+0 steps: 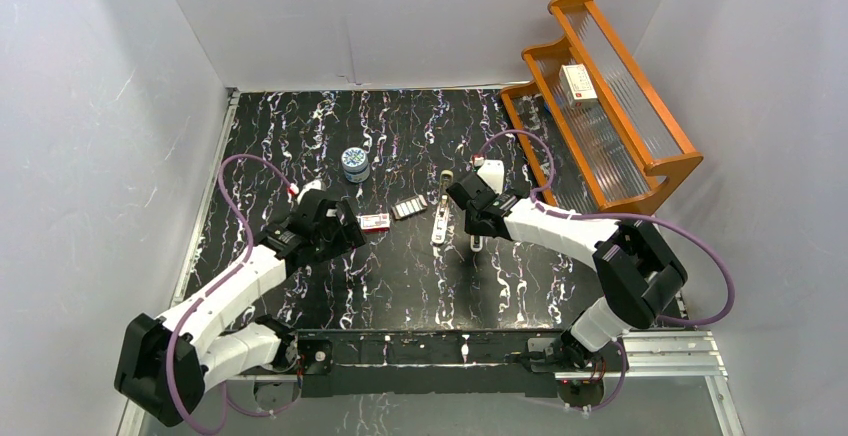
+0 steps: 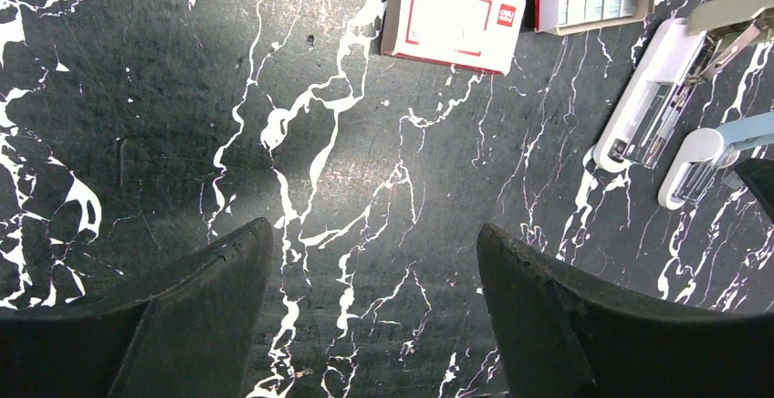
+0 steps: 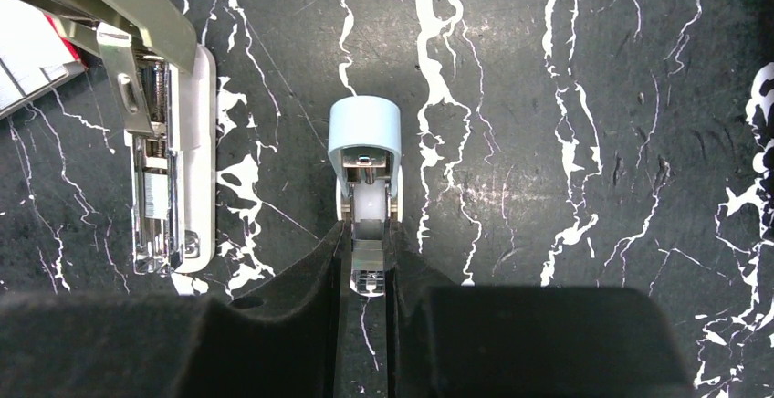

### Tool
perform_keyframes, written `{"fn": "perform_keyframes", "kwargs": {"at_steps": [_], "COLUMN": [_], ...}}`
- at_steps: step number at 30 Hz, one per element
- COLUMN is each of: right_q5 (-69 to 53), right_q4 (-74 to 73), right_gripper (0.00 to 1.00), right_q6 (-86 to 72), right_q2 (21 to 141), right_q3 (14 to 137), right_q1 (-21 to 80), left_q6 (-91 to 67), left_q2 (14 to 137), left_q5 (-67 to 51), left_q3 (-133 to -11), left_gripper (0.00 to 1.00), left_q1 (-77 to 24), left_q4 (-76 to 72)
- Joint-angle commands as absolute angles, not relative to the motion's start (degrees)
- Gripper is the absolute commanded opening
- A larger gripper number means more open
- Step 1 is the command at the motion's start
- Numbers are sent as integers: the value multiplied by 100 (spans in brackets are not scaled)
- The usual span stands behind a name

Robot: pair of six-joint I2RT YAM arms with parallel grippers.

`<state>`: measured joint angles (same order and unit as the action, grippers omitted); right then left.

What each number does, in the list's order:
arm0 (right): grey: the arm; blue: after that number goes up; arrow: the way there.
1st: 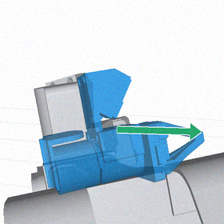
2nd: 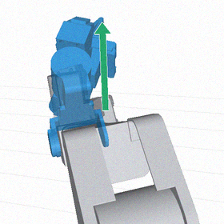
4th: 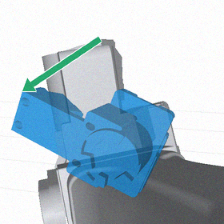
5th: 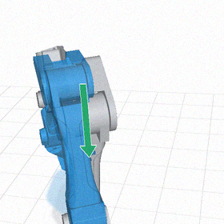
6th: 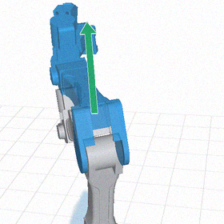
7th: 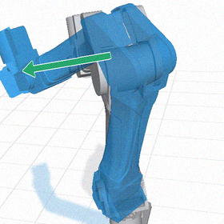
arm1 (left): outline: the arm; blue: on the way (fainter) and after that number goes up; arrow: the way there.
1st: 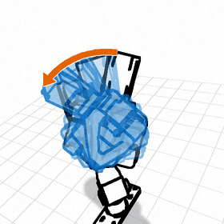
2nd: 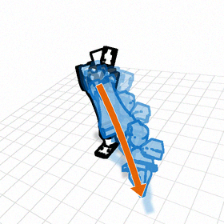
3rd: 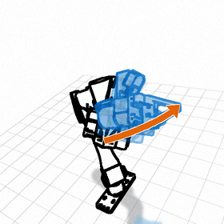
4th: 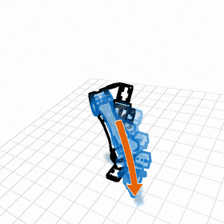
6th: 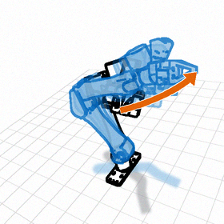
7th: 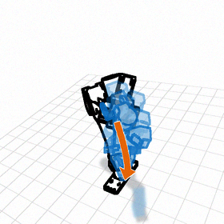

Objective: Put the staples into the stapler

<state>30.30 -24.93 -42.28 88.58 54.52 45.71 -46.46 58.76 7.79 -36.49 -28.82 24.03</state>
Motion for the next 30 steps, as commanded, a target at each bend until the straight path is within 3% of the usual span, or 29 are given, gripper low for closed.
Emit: {"fn": "perform_keyframes", "kwargs": {"at_steps": [1, 30], "right_q5": [3009, 3103], "right_q4": [-2177, -2095], "right_gripper": [24, 24], "right_q6": [-4015, -4035], "right_q2": [8827, 8964], "right_q3": [5432, 5228], "right_q1": [4542, 4537], "left_q6": [-4562, -4598], "left_q2": [5937, 5872], "left_q5": [765, 757], "left_q3": [-3918, -3911], "left_gripper": [79, 79], "left_q1": [-2848, -2848], "left_q4": [2413, 2442]}}
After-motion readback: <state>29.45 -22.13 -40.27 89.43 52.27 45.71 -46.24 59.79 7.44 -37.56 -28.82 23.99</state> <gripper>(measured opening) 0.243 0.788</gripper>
